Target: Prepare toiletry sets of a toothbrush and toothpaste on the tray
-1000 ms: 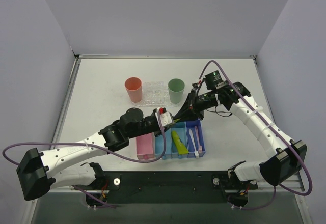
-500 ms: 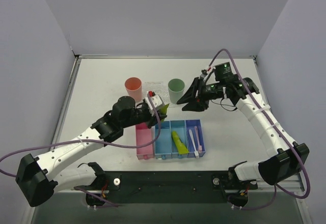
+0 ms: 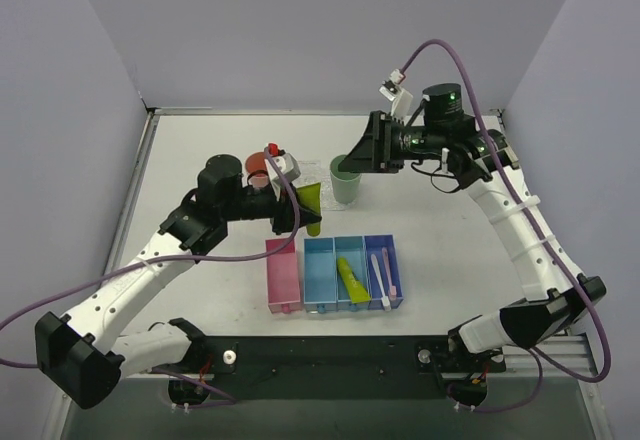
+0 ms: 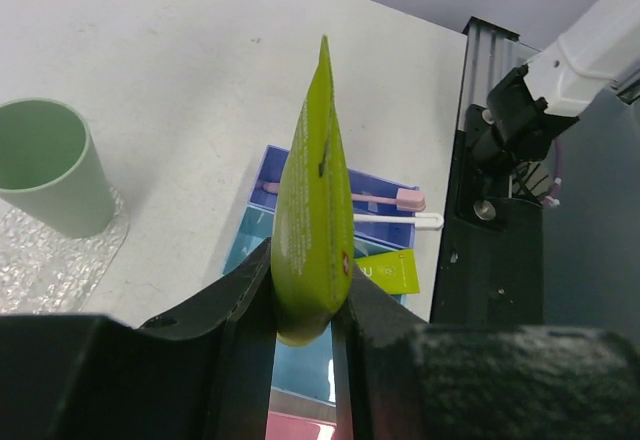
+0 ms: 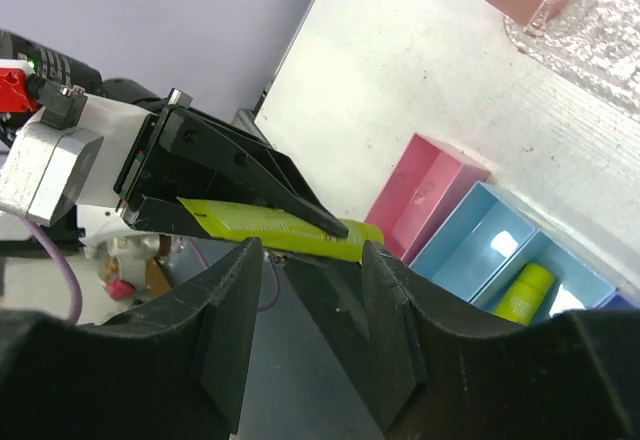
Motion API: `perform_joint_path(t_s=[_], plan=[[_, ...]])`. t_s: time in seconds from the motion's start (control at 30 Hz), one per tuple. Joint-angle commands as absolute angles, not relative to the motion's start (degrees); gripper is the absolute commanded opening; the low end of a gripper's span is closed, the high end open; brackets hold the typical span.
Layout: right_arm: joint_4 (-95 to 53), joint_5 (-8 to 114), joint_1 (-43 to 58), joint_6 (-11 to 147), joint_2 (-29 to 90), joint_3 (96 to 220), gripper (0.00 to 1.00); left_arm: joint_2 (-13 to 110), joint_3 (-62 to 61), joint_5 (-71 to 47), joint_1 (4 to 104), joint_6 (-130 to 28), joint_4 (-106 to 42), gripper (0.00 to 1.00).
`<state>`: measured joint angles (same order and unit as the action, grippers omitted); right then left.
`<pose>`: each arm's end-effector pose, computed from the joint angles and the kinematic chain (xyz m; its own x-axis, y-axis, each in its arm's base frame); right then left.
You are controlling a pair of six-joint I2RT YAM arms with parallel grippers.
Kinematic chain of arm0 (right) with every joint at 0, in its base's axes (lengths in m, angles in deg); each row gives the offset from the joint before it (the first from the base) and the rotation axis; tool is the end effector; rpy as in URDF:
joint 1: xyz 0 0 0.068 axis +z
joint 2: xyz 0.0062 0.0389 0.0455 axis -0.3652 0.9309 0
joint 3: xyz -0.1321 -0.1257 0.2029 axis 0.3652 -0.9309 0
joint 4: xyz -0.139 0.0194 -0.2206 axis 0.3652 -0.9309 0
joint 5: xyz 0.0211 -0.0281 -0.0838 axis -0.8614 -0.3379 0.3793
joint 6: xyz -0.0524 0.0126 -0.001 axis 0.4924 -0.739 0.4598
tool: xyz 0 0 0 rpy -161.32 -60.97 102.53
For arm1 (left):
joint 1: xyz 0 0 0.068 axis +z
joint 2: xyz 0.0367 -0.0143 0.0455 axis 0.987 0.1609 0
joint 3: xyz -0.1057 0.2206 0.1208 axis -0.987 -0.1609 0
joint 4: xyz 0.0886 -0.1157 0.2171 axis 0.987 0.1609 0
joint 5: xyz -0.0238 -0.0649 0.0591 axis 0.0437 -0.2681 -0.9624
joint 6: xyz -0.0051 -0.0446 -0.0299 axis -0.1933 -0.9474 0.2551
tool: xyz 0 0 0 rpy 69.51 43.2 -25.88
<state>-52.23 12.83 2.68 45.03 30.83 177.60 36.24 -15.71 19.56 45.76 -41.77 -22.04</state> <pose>0.2590 0.1447 0.4618 -0.6965 0.0567 -0.7153 -0.6572 0.3500 0.6676 0.1923 -0.1623 0.3576 -0.2394 0.1286 -0.9624 0.9392 0.2820 -0.1959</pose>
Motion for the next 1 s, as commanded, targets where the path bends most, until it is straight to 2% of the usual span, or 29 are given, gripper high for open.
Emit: perform_joint_path(t_s=[0.0,0.4,0.97], plan=[[-48.08,10.38,6.69,54.75,34.06,182.03,0.4,37.44,-11.53,27.56,46.37,-41.25,-20.56,0.29],[-45.0,5.63,10.84,56.95,35.91,181.87,0.41,39.55,-9.59,29.05,47.34,-40.8,-19.76,0.29],[-44.21,0.09,11.81,56.07,35.21,178.35,0.35,42.28,-7.92,29.84,48.22,-40.72,-20.12,0.28]])
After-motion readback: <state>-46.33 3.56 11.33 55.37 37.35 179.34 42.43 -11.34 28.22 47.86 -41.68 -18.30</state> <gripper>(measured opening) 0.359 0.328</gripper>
